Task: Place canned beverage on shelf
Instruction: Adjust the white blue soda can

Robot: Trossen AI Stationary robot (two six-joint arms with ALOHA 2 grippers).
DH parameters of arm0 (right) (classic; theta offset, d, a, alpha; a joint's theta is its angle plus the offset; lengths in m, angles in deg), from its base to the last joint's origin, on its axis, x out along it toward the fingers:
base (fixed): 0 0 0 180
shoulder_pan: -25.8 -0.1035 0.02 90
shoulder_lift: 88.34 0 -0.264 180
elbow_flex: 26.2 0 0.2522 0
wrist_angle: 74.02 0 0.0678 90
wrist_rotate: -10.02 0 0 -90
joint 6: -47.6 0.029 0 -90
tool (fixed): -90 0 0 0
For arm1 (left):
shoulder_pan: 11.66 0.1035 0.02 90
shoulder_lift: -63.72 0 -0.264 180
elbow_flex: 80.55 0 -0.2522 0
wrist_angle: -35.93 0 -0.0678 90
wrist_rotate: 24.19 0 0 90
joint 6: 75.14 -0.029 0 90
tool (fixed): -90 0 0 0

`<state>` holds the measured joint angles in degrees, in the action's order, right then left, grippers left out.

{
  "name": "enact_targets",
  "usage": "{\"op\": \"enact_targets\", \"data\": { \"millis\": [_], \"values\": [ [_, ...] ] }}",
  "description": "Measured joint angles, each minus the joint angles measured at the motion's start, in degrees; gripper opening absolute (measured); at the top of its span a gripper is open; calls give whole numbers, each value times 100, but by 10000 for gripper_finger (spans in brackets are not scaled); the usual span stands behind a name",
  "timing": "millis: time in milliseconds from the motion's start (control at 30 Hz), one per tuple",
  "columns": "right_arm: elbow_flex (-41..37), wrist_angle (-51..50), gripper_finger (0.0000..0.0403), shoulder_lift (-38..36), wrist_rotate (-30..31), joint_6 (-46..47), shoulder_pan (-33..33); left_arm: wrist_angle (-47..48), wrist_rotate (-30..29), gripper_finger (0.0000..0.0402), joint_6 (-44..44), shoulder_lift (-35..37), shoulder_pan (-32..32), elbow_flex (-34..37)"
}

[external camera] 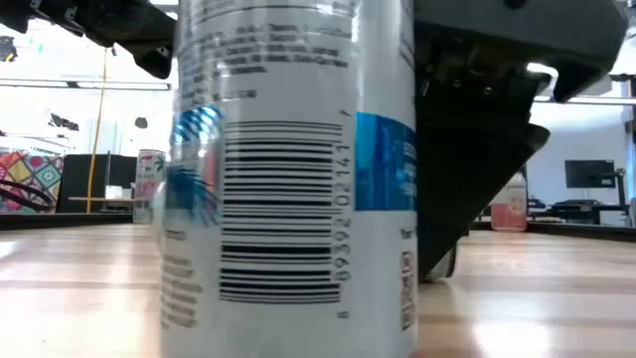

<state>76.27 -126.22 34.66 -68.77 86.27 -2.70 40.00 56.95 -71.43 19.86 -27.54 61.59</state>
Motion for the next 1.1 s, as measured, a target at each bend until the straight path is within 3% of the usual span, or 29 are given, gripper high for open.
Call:
{"op": "enact_targets", "data": {
  "millis": [100, 300, 400, 500, 733, 833, 933, 1100],
  "values": [
    [17, -191, 228, -11, -32, -115, 79, 13, 68, 0, 4, 0, 0, 0],
    [-7, -1222, 225, -384, -89, -471, 350, 39, 81, 0, -7, 0, -1, 0],
    [-17, -1858, 225, -752, -410, -472, 534, 38, 79, 0, -96, 0, 0, 0],
    [-8, -2522, 225, -1242, -1112, -458, 778, 37, 63, 0, -197, 0, -1, 0],
    [-4, -4358, 226, -1918, -3541, 73, 1652, 40, 63, 0, -292, 0, -1, 0],
    [-4, -5181, 233, -2002, -4187, 53, 1967, 105, 87, 0, -388, -2, 0, 0],
    [-105, -5084, 234, -2138, -4878, 378, 2247, 185, 89, 0, -425, -4, 0, 0],
    [-184, -5179, 234, -2062, -5257, 552, 2680, 226, 102, 0, -457, -4, -9, -1]
  ]
}}
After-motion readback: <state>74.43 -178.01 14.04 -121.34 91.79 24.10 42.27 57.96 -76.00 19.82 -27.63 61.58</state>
